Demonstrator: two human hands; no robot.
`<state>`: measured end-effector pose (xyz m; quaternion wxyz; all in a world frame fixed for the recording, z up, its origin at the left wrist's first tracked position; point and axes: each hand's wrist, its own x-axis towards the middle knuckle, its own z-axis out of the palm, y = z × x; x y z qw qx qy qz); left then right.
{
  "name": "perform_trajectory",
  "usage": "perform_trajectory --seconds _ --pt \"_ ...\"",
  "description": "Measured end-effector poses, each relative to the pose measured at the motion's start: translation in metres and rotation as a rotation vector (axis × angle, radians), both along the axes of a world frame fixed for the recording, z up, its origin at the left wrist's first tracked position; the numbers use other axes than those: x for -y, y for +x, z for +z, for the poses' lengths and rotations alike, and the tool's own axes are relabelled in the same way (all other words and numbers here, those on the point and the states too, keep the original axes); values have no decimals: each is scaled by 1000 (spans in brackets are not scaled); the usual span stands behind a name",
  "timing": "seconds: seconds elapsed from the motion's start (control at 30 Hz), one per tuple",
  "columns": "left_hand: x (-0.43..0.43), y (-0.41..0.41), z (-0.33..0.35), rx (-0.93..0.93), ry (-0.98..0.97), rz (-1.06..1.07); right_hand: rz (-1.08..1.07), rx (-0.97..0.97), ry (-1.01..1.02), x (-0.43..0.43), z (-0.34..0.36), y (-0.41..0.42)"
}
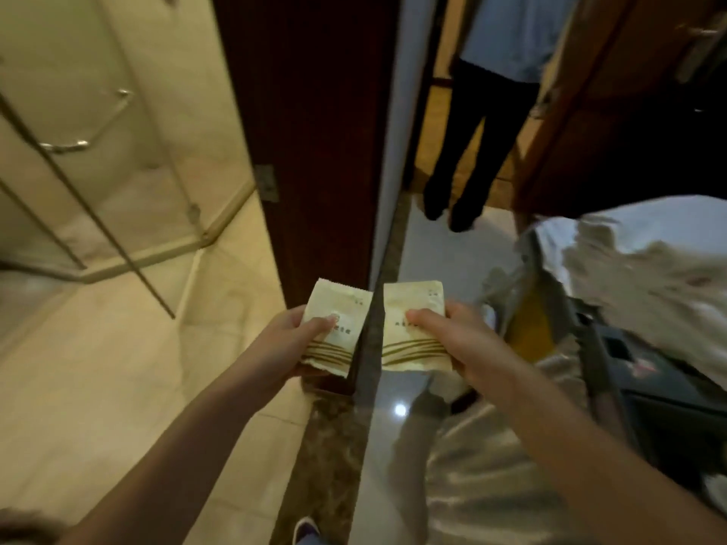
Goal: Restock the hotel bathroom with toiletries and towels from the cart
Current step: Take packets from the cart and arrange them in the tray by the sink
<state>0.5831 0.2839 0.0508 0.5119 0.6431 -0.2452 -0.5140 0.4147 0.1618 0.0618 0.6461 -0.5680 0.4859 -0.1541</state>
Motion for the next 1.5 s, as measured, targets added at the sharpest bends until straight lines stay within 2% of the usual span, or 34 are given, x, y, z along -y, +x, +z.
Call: perform_trajectory --seconds 0.2,0.37,0.57,0.93,1.07,1.27,1.5 --pt "-31 101 -11 -11 81 249 176 13 31 -3 -15 117" --pt "-65 162 -15 -29 53 378 309 55 63 -14 -30 209" --pt "-101 219 -23 -38 75 560 453 103 241 -27 -45 307" --pt "-107 331 -17 -8 68 1004 826 129 253 -25 -36 493" --pt "-108 363 -13 -32 26 1160 898 111 294 -29 -33 550" --pt "-129 424 -17 -61 -18 1280 934 64 380 -41 -36 627" --pt "-182 537 -21 -46 -73 1376 984 60 364 -89 -42 756"
